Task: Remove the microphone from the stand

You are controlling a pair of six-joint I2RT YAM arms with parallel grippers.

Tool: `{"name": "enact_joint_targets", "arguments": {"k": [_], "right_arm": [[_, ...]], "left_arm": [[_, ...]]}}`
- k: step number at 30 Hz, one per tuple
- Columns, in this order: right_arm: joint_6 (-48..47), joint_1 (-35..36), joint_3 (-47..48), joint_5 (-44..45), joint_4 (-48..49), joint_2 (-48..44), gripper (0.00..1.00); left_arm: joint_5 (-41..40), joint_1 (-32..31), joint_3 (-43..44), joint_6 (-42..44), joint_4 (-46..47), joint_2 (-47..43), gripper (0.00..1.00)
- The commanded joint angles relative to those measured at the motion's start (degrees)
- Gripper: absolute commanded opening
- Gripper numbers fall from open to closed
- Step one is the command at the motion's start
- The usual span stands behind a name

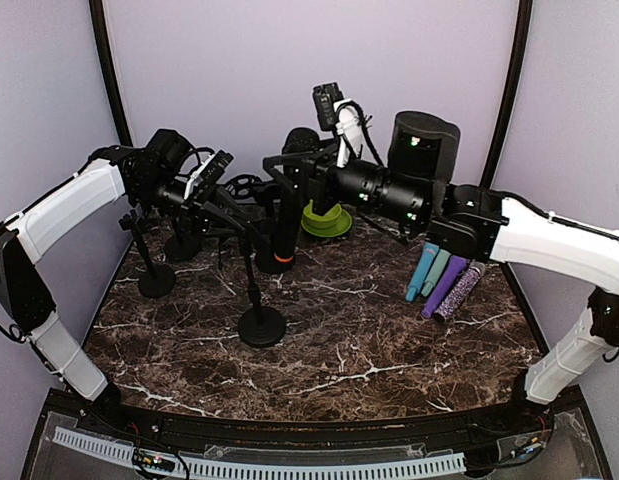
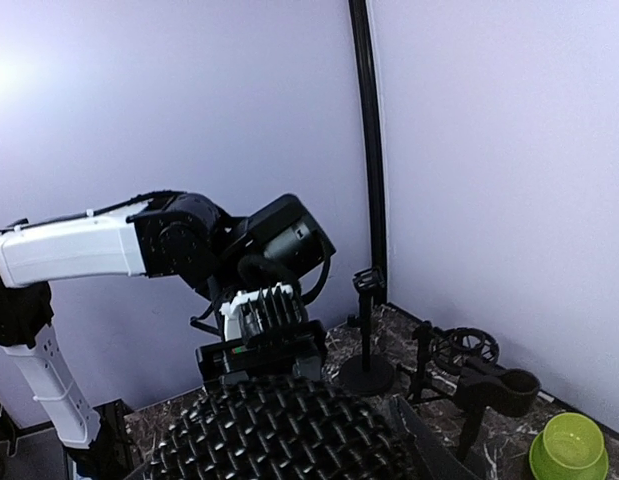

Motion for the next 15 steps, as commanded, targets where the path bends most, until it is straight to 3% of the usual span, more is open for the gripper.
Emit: {"name": "enact_joint_targets", "arguments": {"k": [1,3,4,11,15], "right_arm": [[-3.30,-0.24,-0.36,8.33,2.73,-5.96,0.22],[-2.61,-1.68,-1.29,13.08,-0.08,-6.22,0.19],[-0.78,-3.36,-1.56,14.59,-1.85,-6.02,0.17],[17.50,-17.97,-10.24,13.95,-10.36,-3.69,0.09],[22.80,-22.84,-15.10,12.10,-11.82,-1.86,0.09]], "left_arm": [[-2.84,-0.41,-0.17,-1.47,-0.83,-1.43,0.07],[-3.00,-0.36,-0.10,-1.86,-0.55,-1.48,0.11],[-2.94,-0.37,-0.10,-2.42,-0.21,-1.60,0.17],[-4.87,-0.39,-0.70,-7.58,3.27,-2.97,0.97],[-7.40,-0.34,-0.63,-9.15,3.35,-3.55,0.99]]}}
